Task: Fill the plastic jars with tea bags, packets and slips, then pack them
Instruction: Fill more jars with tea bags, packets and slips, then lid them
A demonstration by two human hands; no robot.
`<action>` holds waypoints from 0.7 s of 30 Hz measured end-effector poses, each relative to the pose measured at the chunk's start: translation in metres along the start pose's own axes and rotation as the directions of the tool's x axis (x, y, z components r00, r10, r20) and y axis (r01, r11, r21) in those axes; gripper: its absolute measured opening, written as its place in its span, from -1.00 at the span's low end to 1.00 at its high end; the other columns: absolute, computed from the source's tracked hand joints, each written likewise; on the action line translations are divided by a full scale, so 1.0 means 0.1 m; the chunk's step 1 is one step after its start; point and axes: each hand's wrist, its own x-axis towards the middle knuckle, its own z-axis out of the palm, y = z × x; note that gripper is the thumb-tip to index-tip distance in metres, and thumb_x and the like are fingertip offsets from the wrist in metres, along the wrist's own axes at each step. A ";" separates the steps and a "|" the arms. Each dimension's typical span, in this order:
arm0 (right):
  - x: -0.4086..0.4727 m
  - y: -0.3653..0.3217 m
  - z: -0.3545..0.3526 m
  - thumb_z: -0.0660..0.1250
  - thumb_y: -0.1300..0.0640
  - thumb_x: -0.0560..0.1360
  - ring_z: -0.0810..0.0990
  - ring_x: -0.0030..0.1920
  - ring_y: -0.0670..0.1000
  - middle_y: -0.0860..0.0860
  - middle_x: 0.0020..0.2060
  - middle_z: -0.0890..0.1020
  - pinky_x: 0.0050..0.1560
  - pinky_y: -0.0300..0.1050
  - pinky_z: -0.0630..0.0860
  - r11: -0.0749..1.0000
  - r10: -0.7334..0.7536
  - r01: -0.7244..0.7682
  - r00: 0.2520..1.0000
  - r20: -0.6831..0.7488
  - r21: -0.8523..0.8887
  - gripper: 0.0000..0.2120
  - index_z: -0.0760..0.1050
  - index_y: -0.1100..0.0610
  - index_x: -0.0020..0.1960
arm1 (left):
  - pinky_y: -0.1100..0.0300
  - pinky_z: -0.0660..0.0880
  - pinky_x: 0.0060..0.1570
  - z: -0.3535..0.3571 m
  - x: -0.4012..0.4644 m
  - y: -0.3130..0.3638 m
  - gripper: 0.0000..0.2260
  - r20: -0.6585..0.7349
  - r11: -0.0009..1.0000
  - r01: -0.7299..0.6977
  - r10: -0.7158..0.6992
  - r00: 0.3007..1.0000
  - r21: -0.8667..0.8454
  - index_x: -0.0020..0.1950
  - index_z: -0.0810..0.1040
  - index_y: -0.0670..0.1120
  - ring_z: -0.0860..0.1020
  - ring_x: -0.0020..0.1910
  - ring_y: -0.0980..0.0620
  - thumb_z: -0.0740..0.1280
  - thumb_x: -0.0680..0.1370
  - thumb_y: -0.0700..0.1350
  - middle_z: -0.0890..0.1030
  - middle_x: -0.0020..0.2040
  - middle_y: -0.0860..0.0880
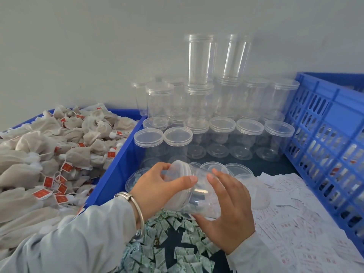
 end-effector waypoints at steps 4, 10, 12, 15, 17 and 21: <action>0.00 0.06 -0.02 0.58 -0.13 0.20 0.39 0.29 0.08 0.06 0.30 0.43 0.27 0.07 0.35 0.994 0.104 -0.105 0.994 -0.038 -0.009 -0.10 0.25 0.15 0.38 | 0.04 0.62 -0.28 -0.05 0.01 0.02 -0.28 0.203 0.851 0.277 -0.206 0.957 -0.446 0.19 0.46 -0.09 0.67 -0.13 -0.20 0.50 0.15 0.23 0.60 0.08 -0.22; 0.09 0.07 -0.16 0.66 0.01 0.08 0.43 0.31 -0.04 -0.07 0.29 0.46 0.33 -0.08 0.38 0.782 0.490 -0.456 0.871 0.032 0.425 -0.04 0.25 -0.12 0.37 | 0.05 0.61 -0.24 -0.18 0.08 -0.01 -0.16 0.288 0.663 0.395 -0.271 0.919 -0.636 0.21 0.46 -0.15 0.65 -0.07 -0.20 0.42 0.04 0.26 0.54 0.17 -0.25; 0.10 -0.06 -0.18 0.59 -0.06 0.10 0.51 0.24 -0.13 -0.17 0.19 0.57 0.21 -0.26 0.46 0.582 0.455 -0.434 0.875 0.167 0.688 -0.19 0.36 -0.27 0.29 | 0.04 0.59 -0.19 -0.18 0.11 -0.04 -0.21 0.312 0.639 0.412 -0.270 0.911 -0.649 0.24 0.47 -0.15 0.63 -0.06 -0.21 0.39 0.13 0.26 0.56 0.16 -0.26; 0.07 -0.24 -0.16 0.52 -0.02 0.11 0.59 0.15 -0.06 -0.04 0.15 0.59 0.04 -0.20 0.56 0.319 0.376 -0.470 0.860 0.346 0.823 -0.20 0.34 -0.09 0.32 | -0.01 0.59 -0.08 -0.19 0.14 -0.06 -0.40 0.428 0.552 0.475 -0.222 0.876 -0.685 0.32 0.44 -0.15 0.61 0.00 -0.25 0.29 0.41 0.20 0.56 0.19 -0.28; 0.04 -0.33 -0.14 0.53 -0.05 0.14 0.56 0.20 -0.03 -0.03 0.18 0.55 0.12 -0.24 0.50 0.327 0.303 -0.471 0.874 0.381 0.819 -0.16 0.30 0.03 0.34 | -0.03 0.62 -0.14 -0.22 0.15 -0.07 -0.49 0.471 0.540 0.498 -0.199 0.859 -0.679 0.33 0.44 -0.16 0.63 -0.04 -0.22 0.15 0.54 0.16 0.59 0.16 -0.26; 0.02 -0.38 -0.14 0.53 -0.13 0.25 0.51 0.28 0.02 -0.11 0.29 0.49 0.21 -0.16 0.47 0.380 0.218 -0.494 0.870 0.443 0.782 -0.22 0.29 -0.12 0.39 | -0.15 0.33 0.28 -0.23 0.18 -0.09 -0.52 0.451 0.586 0.469 -0.190 0.872 -0.661 0.20 0.56 -0.20 0.44 0.27 -0.30 0.03 0.62 0.10 0.51 0.26 -0.30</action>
